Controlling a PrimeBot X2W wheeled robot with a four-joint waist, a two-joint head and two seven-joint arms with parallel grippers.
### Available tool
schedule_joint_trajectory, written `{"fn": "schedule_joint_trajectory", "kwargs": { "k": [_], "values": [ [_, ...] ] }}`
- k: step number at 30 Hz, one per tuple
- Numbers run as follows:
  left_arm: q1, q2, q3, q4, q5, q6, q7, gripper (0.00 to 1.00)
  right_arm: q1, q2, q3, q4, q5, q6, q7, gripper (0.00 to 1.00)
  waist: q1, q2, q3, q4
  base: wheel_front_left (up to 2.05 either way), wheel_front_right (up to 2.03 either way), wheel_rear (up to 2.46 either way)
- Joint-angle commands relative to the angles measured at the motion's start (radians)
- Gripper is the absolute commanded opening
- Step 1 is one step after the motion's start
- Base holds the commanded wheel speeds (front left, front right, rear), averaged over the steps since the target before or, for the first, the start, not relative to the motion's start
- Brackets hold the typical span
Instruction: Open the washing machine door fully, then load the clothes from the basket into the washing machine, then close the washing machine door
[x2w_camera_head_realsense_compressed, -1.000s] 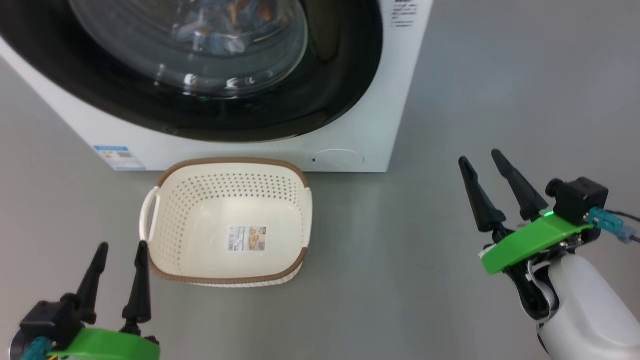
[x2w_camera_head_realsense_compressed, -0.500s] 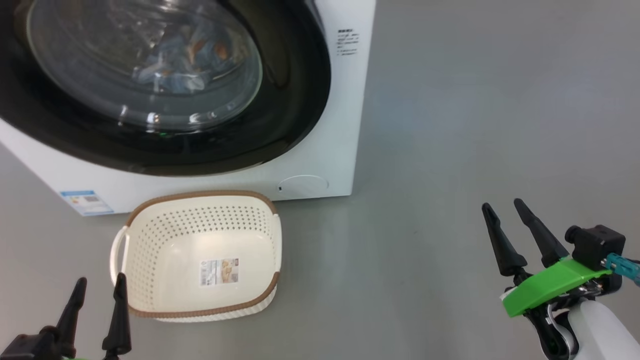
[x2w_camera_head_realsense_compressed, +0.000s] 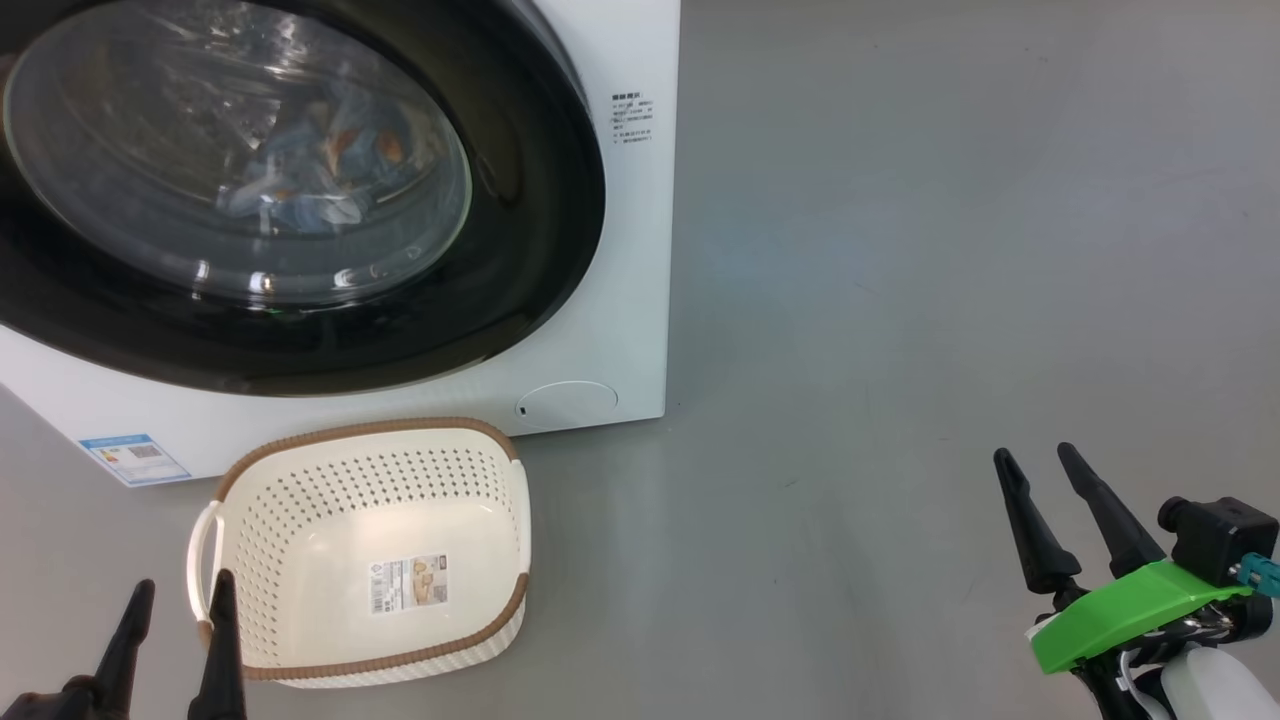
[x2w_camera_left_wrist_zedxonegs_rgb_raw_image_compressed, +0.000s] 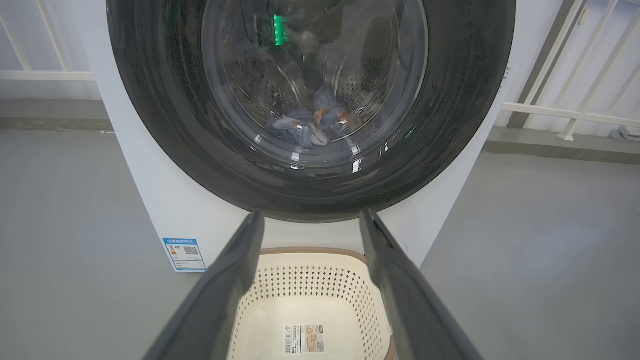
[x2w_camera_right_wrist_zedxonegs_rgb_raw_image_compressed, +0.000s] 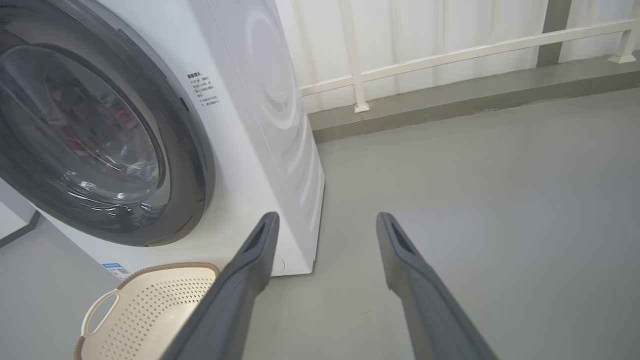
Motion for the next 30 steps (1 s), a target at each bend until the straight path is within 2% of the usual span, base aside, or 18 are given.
{"fn": "schedule_joint_trajectory", "kwargs": {
  "k": [1,21,22,27,30],
  "values": [
    [-0.005,0.020,0.042,-0.025,0.011,-0.003,-0.008,1.00,0.009,-0.017,0.009,-0.025,-0.004,-0.002,-0.005,1.00,0.0000,-0.0001,-0.001,-0.001,0.00,0.00,0.00],
    [0.002,0.019,0.062,-0.033,0.020,-0.003,-0.008,1.00,0.029,-0.006,-0.010,-0.027,-0.017,-0.002,-0.005,1.00,0.0000,-0.0001,-0.009,0.001,0.00,0.00,0.00],
    [0.019,-0.002,0.023,-0.005,0.007,0.000,0.000,0.00,0.026,0.007,-0.020,0.001,-0.009,0.000,0.000,0.00,0.0000,-0.0001,-0.009,0.001,0.00,0.00,0.00],
    [0.020,-0.049,0.013,0.051,0.005,0.000,0.006,0.00,0.054,0.047,-0.012,0.056,-0.008,0.000,0.002,0.00,0.0000,-0.0001,-0.009,0.001,0.00,0.00,0.00],
    [0.017,-0.051,0.016,0.048,-0.026,0.000,0.016,0.00,0.055,0.052,-0.017,0.050,0.018,0.000,0.010,0.00,0.0003,-0.0001,-0.011,0.003,0.00,0.00,0.00]
  ]
}}
